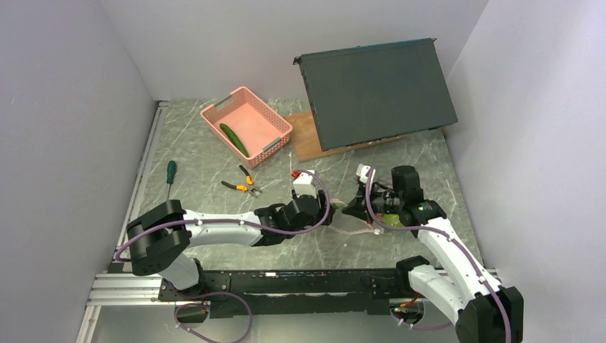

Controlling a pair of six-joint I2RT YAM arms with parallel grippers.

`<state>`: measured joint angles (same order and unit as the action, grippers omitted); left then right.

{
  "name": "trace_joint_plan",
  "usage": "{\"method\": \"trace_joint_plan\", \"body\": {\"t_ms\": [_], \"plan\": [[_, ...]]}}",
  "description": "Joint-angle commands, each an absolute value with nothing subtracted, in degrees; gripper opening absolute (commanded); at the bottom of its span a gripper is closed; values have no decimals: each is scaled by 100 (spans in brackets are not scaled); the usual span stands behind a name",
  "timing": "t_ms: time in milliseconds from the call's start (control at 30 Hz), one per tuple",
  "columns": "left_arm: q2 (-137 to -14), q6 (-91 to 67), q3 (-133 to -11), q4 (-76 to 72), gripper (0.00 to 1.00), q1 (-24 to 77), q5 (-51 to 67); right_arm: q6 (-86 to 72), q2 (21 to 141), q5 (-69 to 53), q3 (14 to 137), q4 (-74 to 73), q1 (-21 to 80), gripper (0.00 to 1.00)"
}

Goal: Open the zip-top bag and remove the fake food
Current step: Pick up the fake vegetable from the zipper food storage bag.

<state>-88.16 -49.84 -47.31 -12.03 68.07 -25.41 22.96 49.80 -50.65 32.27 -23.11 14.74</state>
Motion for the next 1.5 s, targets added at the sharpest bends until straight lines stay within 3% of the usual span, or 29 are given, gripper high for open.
{"method": "trace_joint_plan", "body": {"t_ms": [0, 1067, 1267, 1367, 1467], "plan": [[-8996, -5067, -4981, -891, 60, 6838, -3090, 2421, 4905, -5318, 3367, -2263, 1447, 0], [-10205, -4227, -5922, -318, 32, 6900, -4488, 2448, 4975, -5511, 3371, -2312, 1467, 0], [-10318, -4192, -6006, -179, 18, 6900, -4606, 2459, 4971, -5511, 3371, -2325, 1468, 0], [-10271, -4114, -5996, -132, 0, 6900, -4568, 2464, 4966, -5503, 3366, -2329, 1467, 0], [-10045, -3994, -5781, -276, 0, 6900, -4447, 2474, 4966, -5485, 3369, -2331, 1462, 0]]}}
